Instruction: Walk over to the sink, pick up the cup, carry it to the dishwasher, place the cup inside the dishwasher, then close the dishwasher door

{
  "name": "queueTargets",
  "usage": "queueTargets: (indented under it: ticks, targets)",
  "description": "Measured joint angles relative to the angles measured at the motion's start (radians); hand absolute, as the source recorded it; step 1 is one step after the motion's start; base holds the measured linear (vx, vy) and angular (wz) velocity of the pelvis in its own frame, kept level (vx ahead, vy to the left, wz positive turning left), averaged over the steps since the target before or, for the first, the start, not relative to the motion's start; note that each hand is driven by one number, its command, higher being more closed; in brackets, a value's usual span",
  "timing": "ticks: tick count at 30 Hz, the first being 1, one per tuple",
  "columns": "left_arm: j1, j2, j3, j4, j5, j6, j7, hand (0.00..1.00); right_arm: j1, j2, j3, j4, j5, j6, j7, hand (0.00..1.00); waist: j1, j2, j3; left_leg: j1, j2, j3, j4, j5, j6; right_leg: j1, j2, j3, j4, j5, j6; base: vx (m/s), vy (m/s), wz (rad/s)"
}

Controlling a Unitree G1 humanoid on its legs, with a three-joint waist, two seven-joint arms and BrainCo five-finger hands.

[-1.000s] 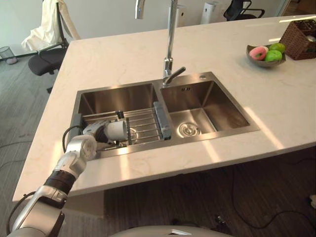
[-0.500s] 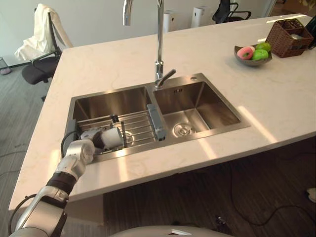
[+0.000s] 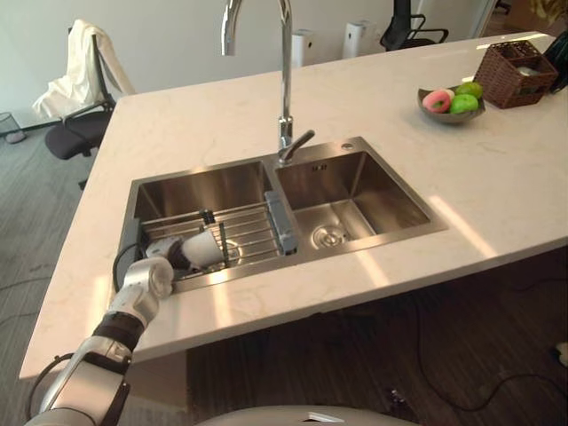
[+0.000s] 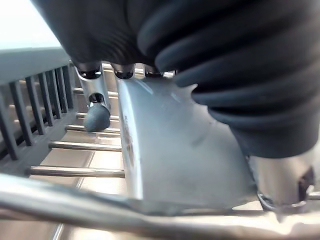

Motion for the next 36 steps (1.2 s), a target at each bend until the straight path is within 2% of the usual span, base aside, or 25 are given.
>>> queueTargets:
  ticks: [6,9,14,16,21,25,27,32,34,36]
  targets:
    - [0.006,0.006,0.000,-0.020,-0.070,-0.024,0.012,1.00,-0.003,-0.001,0.000,0.004,0.000,-0.001,0.000,0.00,0.001,-0.002,-0.001,0.000,-0.005,-0.005,0.000,0.000,0.002,0.003,-0.003,-0.007,-0.001,-0.002,0.002,0.00,-0.018,0.03]
    - [0.026,0.002,-0.003,-0.070,-0.146,-0.052,0.019,1.00,-0.008,0.001,0.001,0.008,0.000,-0.001,0.000,0.00,0.001,-0.004,0.000,0.000,-0.007,-0.012,0.000,-0.001,0.003,0.006,-0.006,-0.012,0.001,-0.002,0.004,-0.01,-0.023,0.05]
    - [0.068,-0.008,0.004,-0.174,-0.312,-0.079,0.106,1.00,-0.009,0.013,0.006,0.008,0.000,-0.006,-0.001,0.00,0.000,-0.022,0.006,0.002,-0.009,-0.030,0.001,0.002,0.005,0.018,-0.007,-0.033,0.005,-0.003,0.004,-0.02,-0.034,0.11]
    - [0.106,-0.038,0.024,-0.240,-0.372,-0.091,0.152,1.00,-0.008,0.017,0.009,0.008,-0.001,-0.008,-0.002,0.00,0.010,-0.040,0.015,0.003,-0.009,-0.036,0.005,0.005,0.008,0.022,-0.010,-0.039,0.005,-0.003,0.004,-0.04,-0.033,0.08]
    - [0.177,-0.084,0.096,-0.421,-0.542,-0.122,0.237,1.00,0.003,0.024,0.007,0.008,0.000,-0.013,-0.015,0.00,0.025,-0.043,0.015,0.003,-0.016,-0.046,0.006,0.006,0.010,0.027,-0.019,-0.048,0.005,-0.005,0.007,-0.02,-0.011,0.06]
    - [0.247,-0.163,0.186,-0.645,-0.657,-0.194,0.325,1.00,0.022,0.033,-0.008,0.008,0.004,-0.027,-0.035,0.00,0.043,-0.040,0.013,0.003,-0.017,-0.061,0.001,0.008,0.013,0.035,-0.021,-0.066,0.006,-0.007,0.010,-0.03,-0.031,0.12]
    - [0.304,-0.206,0.232,-0.768,-0.694,-0.256,0.385,1.00,0.034,0.034,-0.014,0.009,0.017,-0.035,-0.036,0.00,0.056,-0.035,0.010,0.004,-0.015,-0.065,0.000,0.009,0.013,0.035,-0.021,-0.070,0.009,-0.010,0.009,-0.04,-0.035,0.03]
    - [0.380,-0.236,0.295,-0.867,-0.723,-0.376,0.459,1.00,0.047,0.049,-0.042,0.017,0.020,-0.046,-0.055,0.00,0.073,-0.033,0.007,0.003,-0.017,-0.087,0.000,0.013,0.015,0.044,-0.022,-0.094,0.013,-0.014,0.009,-0.03,-0.029,0.13]
    - [0.422,-0.236,0.312,-0.899,-0.736,-0.432,0.487,1.00,0.050,0.049,-0.041,0.018,0.020,-0.045,-0.055,0.00,0.091,-0.035,0.007,0.003,-0.016,-0.090,0.000,0.015,0.015,0.045,-0.022,-0.098,0.013,-0.015,0.008,-0.04,-0.024,0.06]
    - [0.448,-0.242,0.330,-0.912,-0.736,-0.462,0.509,1.00,0.049,0.049,-0.041,0.027,0.023,-0.045,-0.055,0.00,0.099,-0.039,0.006,0.001,-0.018,-0.102,0.000,0.017,0.016,0.050,-0.024,-0.111,0.011,-0.016,0.009,-0.03,-0.026,0.19]
